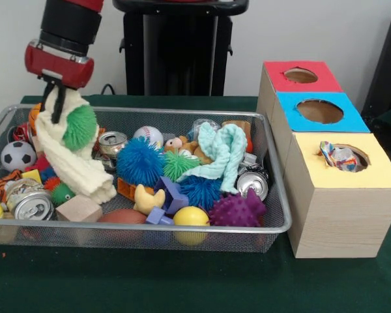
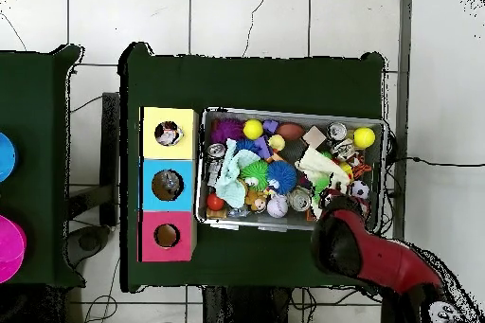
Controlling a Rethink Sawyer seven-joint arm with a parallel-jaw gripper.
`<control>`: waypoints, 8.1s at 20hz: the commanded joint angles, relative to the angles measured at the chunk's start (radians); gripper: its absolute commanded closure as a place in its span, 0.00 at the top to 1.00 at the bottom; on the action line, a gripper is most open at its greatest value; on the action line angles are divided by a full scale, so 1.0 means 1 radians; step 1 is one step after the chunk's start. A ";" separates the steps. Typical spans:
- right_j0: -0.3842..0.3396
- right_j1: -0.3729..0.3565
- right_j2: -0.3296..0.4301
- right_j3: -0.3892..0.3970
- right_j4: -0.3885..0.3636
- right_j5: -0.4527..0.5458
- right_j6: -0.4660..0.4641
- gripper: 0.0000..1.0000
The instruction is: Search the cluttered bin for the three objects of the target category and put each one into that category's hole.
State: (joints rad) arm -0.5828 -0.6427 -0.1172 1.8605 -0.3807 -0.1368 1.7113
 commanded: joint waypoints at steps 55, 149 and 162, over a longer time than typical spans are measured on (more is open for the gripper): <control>0.211 -0.072 0.246 0.129 0.353 0.202 0.231 1.00; 0.132 0.104 0.455 0.131 0.462 0.267 0.134 1.00; 0.144 0.391 0.401 -0.060 0.332 0.041 0.069 1.00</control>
State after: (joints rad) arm -0.4413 -0.4131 0.2344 1.9762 0.0152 0.0096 1.7113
